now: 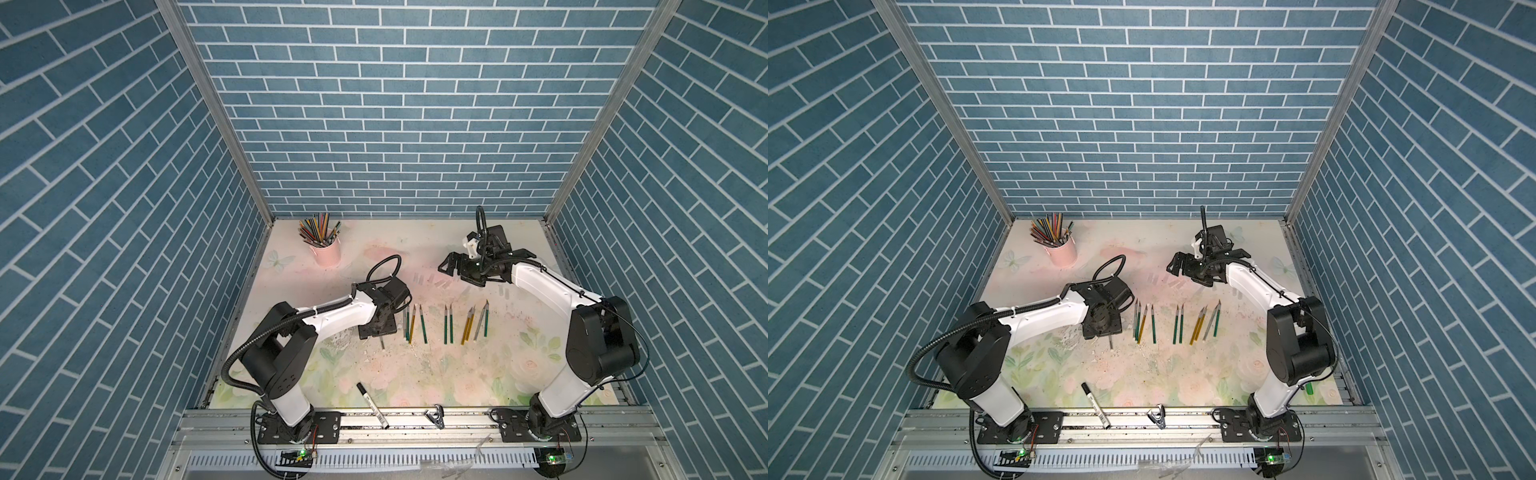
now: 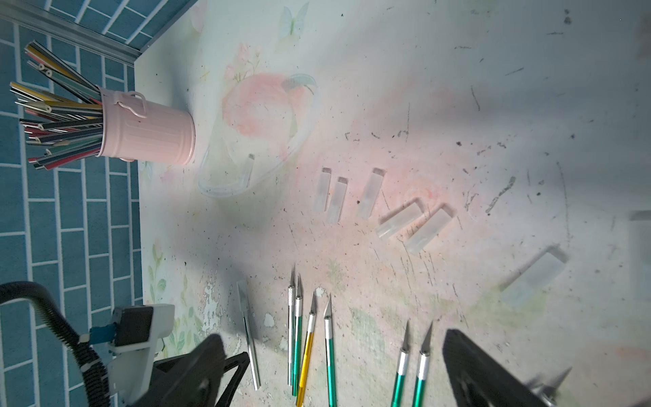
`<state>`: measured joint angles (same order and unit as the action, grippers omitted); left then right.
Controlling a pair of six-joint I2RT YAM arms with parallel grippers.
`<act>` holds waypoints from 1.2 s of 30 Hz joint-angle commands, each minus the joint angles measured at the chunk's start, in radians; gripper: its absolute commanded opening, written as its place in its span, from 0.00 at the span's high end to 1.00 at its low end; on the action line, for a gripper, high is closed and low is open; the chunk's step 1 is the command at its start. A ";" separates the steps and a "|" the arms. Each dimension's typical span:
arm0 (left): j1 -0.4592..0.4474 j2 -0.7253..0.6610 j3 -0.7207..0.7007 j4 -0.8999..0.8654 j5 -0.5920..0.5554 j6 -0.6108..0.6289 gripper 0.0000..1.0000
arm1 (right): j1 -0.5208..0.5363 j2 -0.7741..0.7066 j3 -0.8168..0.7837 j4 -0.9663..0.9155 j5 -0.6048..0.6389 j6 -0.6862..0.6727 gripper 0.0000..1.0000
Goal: Remove protective caps from carving knives
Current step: Pick up the carving knife from the center of the board.
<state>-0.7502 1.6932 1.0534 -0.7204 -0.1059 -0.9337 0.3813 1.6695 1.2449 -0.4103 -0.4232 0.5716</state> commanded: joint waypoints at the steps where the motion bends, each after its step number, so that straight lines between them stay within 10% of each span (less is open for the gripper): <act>1: -0.004 0.033 0.009 0.004 -0.004 -0.005 0.40 | -0.002 -0.039 -0.016 0.004 -0.012 0.014 0.02; 36: -0.005 0.020 0.013 0.111 0.084 0.114 1.00 | -0.010 -0.061 -0.015 -0.025 -0.044 -0.023 0.02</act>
<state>-0.7513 1.7489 1.0393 -0.6186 -0.0494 -0.8818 0.3775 1.6287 1.2125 -0.4252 -0.4362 0.5701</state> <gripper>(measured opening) 0.097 0.980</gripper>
